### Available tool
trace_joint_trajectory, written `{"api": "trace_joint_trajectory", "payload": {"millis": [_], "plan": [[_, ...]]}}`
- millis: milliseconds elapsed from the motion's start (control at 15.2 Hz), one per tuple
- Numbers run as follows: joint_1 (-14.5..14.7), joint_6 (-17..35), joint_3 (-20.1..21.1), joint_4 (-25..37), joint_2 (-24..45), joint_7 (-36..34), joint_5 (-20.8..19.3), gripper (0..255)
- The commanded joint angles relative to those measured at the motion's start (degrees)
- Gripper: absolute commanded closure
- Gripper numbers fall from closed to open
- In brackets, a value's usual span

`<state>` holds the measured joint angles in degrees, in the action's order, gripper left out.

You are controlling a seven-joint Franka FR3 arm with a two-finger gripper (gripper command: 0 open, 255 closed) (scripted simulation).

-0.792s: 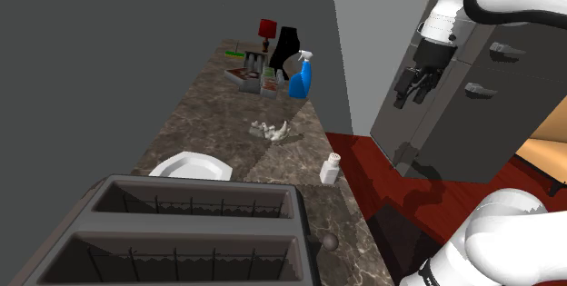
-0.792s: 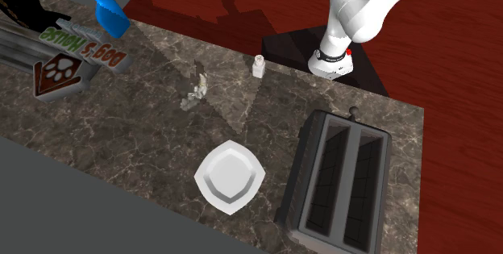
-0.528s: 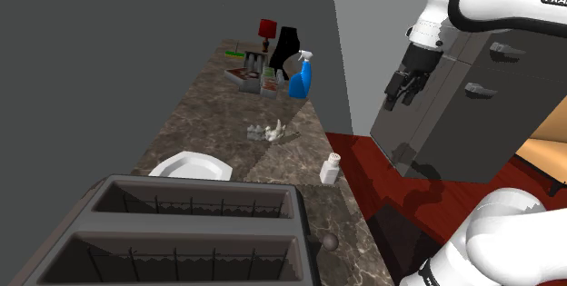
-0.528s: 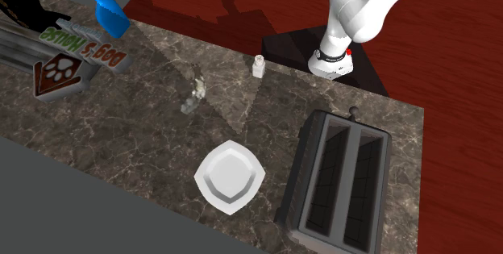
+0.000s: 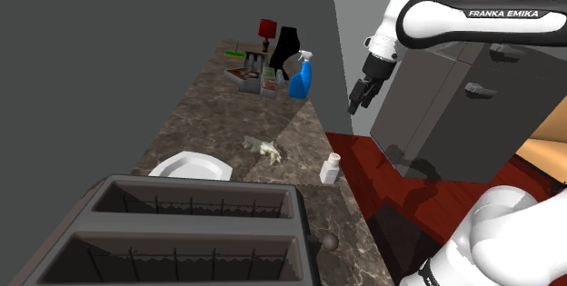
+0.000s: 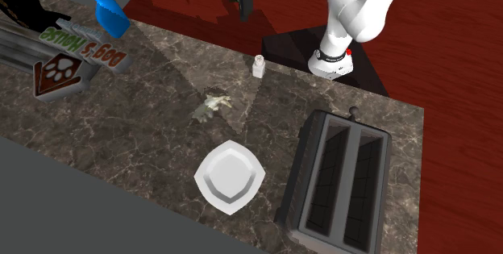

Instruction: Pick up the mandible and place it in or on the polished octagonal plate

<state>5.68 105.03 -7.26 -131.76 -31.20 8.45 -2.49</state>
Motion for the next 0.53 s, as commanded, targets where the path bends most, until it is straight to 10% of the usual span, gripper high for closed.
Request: {"api": "trace_joint_trajectory", "payload": {"millis": [0,462], "plan": [[1.25,3.59,-0.70,-0.26,2.65,2.81,0.88,0],[5.96,13.32,-1.91,3.80,14.76,12.35,5.78,0]]}}
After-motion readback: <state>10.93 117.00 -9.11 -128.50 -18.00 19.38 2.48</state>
